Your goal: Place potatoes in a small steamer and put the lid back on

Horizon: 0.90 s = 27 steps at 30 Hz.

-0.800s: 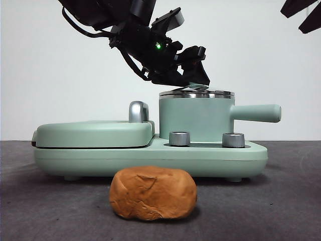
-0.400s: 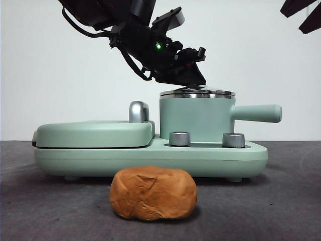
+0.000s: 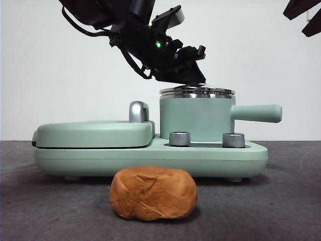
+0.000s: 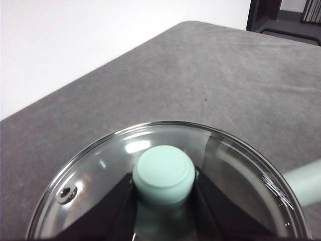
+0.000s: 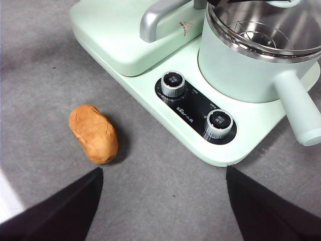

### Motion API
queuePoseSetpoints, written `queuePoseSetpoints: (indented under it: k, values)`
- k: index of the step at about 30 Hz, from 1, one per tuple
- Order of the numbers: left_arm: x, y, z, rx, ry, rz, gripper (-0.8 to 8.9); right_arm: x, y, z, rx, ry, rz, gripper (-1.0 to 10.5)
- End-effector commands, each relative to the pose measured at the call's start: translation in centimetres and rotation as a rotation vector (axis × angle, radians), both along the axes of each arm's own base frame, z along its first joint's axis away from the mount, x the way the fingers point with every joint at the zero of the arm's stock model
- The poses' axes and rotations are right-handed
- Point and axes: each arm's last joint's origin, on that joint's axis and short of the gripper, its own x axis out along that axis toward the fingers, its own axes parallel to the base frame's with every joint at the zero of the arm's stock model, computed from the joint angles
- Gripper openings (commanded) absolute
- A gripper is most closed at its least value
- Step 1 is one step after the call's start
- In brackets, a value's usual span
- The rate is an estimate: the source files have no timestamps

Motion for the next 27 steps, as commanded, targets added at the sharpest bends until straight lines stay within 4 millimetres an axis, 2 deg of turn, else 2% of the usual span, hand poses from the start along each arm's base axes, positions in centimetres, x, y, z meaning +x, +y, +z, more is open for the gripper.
queuePoseSetpoints:
  k: [1, 11, 20, 27]
  values:
    - [-0.8, 0.1, 3.7, -0.053, -0.083, -0.01, 0.15, 0.0, 0.1, 0.6, 0.018, -0.01, 0.001, 3.9]
    - [-4.3, 3.1, 8.5, -0.006, -0.011, -0.001, 0.15, 0.0, 0.1, 0.6, 0.018, -0.01, 0.001, 3.9]
    - [-7.2, 6.2, 9.7, 0.129, 0.151, 0.015, 0.17, 0.0, 0.1, 0.6, 0.021, -0.008, 0.007, 3.9]
    - [-9.8, 8.1, 11.2, 0.169, 0.18, 0.008, 0.18, 0.0, 0.2, 0.6, 0.018, -0.011, 0.014, 3.9]
